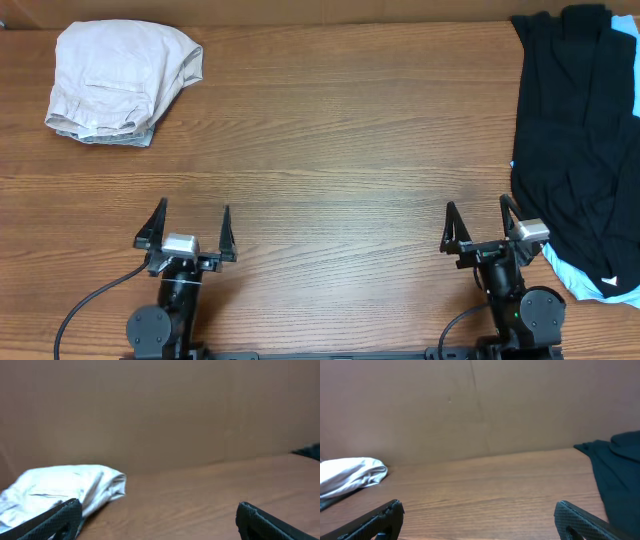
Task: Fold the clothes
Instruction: 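Reach the right gripper to the black clothing pile and grasp it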
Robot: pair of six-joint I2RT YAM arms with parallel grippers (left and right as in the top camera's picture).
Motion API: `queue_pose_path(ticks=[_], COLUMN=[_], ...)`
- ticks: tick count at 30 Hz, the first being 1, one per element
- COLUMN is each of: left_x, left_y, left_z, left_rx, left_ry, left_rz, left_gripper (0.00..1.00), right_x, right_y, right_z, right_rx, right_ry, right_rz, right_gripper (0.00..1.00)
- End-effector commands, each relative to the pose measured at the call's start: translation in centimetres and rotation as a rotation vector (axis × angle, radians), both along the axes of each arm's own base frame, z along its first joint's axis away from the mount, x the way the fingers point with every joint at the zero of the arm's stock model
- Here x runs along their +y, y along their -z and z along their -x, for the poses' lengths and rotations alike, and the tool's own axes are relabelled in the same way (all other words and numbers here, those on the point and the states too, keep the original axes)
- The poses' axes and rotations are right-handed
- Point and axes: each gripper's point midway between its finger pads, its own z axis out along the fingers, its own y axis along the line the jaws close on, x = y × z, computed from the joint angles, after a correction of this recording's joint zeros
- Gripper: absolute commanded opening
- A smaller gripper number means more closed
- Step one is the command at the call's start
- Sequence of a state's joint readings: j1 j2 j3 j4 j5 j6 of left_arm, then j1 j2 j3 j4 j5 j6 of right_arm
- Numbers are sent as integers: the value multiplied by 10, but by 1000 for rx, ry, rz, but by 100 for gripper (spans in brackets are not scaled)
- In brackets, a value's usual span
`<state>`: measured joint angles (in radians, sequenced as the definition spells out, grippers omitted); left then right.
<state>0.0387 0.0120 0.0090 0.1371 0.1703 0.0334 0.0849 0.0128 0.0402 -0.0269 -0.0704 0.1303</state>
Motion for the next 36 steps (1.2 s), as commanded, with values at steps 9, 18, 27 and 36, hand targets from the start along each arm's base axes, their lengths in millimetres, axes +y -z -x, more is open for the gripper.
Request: queue_pose_path(ticks=[9,18,27,36], left_x=[-22,-32,-30,-29], left_y=[-64,-111,-103,-41], left_z=[1,-48,-93,-124], left_rx=[42,328,609,795], left_ry=[125,205,225,239], left_rz=[-50,-30,-94,-70], left_gripper=[100,100,100,100], right_x=[-17,-19,5,-14], right_y=[-146,-176,-155,-102], right_z=[45,16,-32,-88], right_rx=[-121,181,569,782], right_ry=[87,95,-38,69], right_rz=[95,132,142,189], right_gripper=[100,100,100,100])
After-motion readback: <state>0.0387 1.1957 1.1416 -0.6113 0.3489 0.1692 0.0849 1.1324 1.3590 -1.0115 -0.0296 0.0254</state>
